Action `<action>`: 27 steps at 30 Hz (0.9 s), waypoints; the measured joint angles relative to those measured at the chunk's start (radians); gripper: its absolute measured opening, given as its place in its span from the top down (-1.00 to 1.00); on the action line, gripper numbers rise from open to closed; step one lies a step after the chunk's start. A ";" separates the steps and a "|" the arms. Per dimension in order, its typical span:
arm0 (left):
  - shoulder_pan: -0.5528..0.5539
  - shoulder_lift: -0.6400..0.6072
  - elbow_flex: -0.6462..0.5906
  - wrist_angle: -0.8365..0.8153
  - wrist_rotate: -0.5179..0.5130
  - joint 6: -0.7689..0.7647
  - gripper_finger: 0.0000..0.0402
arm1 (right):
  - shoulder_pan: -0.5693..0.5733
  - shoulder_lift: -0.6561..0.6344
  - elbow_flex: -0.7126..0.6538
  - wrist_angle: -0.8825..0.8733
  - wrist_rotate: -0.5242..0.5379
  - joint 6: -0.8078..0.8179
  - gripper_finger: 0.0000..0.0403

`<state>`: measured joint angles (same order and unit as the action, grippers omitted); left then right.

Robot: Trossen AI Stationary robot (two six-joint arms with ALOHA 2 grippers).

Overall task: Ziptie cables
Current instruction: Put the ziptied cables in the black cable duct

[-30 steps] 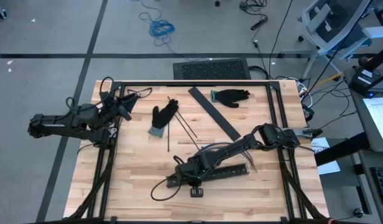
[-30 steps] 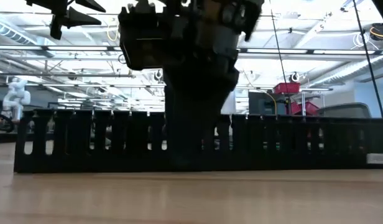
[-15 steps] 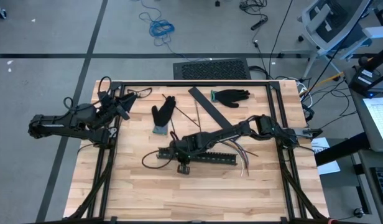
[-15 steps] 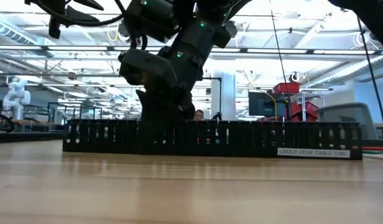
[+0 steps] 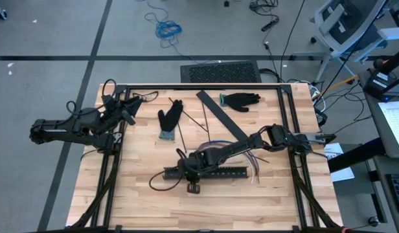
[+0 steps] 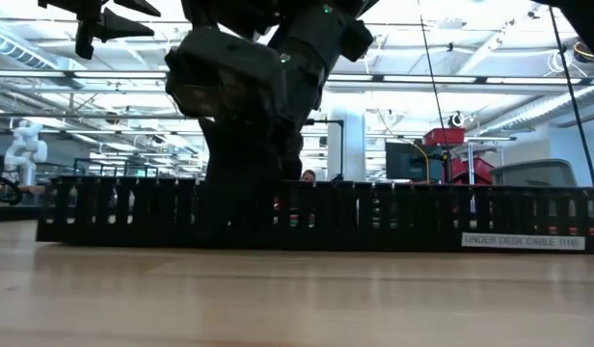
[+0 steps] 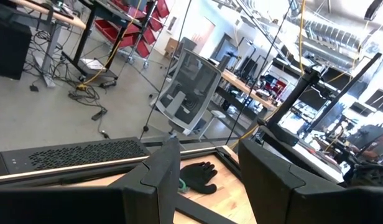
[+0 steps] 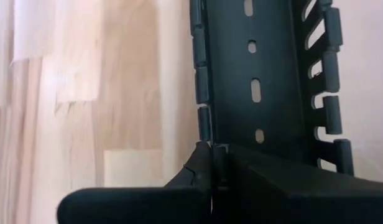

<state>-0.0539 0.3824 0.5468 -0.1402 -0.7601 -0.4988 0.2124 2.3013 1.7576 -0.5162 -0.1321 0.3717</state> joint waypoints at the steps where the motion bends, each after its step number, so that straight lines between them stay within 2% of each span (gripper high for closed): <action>1: 0.000 0.000 0.000 0.000 0.000 0.000 0.22 | -0.006 0.000 0.000 0.007 0.003 0.018 1.00; 18: 0.000 0.000 0.000 0.003 -0.004 -0.017 0.22 | -0.027 0.001 0.000 0.037 -0.002 -0.021 0.99; 22: 0.000 0.000 0.000 0.003 -0.004 -0.019 0.22 | -0.027 0.001 0.000 0.063 -0.005 -0.023 0.89; 27: 0.000 0.000 0.000 0.003 -0.004 -0.019 0.22 | -0.027 0.001 0.000 0.095 -0.008 -0.035 0.65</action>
<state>-0.0536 0.3824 0.5468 -0.1368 -0.7639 -0.5175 0.1852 2.3024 1.7573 -0.4216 -0.1402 0.3363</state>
